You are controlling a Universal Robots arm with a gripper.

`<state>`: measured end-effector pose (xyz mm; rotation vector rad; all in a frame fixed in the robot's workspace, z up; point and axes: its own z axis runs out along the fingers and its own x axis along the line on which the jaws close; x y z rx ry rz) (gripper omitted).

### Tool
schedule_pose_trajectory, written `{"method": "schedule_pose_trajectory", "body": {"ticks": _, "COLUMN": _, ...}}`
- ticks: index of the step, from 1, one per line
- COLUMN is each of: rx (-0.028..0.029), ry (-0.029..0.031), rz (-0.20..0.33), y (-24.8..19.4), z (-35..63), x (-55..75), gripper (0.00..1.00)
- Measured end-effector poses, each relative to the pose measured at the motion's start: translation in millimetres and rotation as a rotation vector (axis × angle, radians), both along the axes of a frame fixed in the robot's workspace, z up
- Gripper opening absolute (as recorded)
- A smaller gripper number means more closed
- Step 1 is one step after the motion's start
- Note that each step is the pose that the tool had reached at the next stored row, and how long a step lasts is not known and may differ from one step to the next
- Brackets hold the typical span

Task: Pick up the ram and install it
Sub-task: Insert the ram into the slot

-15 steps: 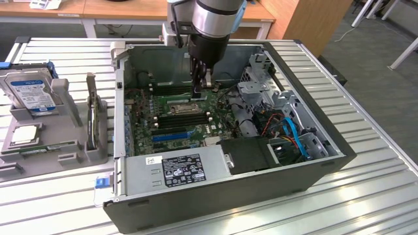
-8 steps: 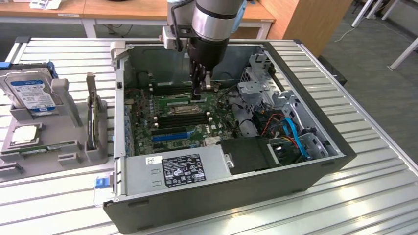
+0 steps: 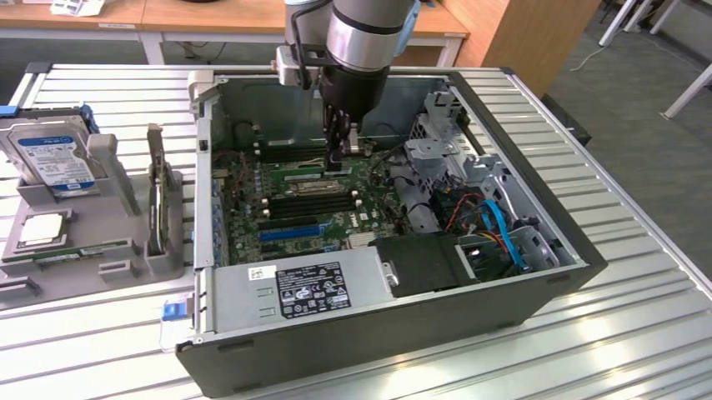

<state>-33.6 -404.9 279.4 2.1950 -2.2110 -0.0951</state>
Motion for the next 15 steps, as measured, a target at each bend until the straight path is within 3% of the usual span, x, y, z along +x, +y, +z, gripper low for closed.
{"method": "schedule_pose_trajectory", "body": {"ticks": 15, "rx": 0.0001, "ry": -0.0028, "rz": 0.0, "y": -0.1, "z": -3.8, "x": -1.0, "gripper": 0.11}}
